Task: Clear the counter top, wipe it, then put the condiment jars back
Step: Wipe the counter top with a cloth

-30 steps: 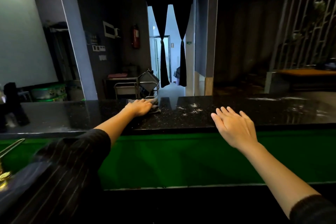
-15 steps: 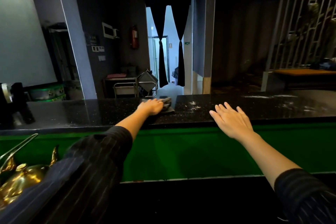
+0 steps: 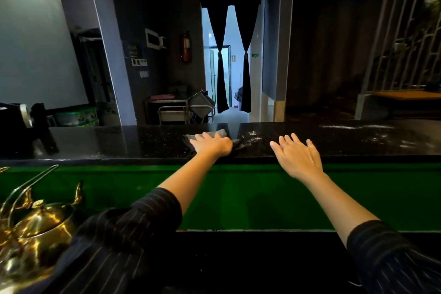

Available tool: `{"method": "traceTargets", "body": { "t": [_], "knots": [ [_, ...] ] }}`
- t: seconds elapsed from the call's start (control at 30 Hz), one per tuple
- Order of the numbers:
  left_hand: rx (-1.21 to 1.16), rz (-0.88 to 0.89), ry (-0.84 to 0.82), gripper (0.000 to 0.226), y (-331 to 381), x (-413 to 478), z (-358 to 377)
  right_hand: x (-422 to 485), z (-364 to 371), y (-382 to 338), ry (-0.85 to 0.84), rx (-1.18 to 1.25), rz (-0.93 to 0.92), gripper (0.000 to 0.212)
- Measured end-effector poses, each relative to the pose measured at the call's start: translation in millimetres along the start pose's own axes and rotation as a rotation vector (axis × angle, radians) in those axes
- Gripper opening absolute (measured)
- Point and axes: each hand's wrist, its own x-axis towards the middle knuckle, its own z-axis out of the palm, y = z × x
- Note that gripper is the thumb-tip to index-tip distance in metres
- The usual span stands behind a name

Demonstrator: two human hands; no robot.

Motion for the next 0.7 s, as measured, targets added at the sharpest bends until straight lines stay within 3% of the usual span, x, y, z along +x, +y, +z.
{"method": "traceTargets", "body": {
  "t": [0.2,0.33,0.5,0.7],
  "knots": [
    [0.049,0.029,-0.024,0.060,79,-30,12,-1,-5,5,-0.025,0.055,-0.089,0.072],
    [0.026,0.076,-0.018,0.055,64,-26,5,3,-18,41,-0.149,0.091,-0.253,0.075],
    [0.027,-0.095,0.003,0.055,33,-12,3,8,-20,104,-0.132,-0.002,-0.331,0.074],
    [0.062,-0.092,0.015,0.058,102,-13,18,13,-16,99,-0.137,0.044,-0.367,0.079]
  ]
}}
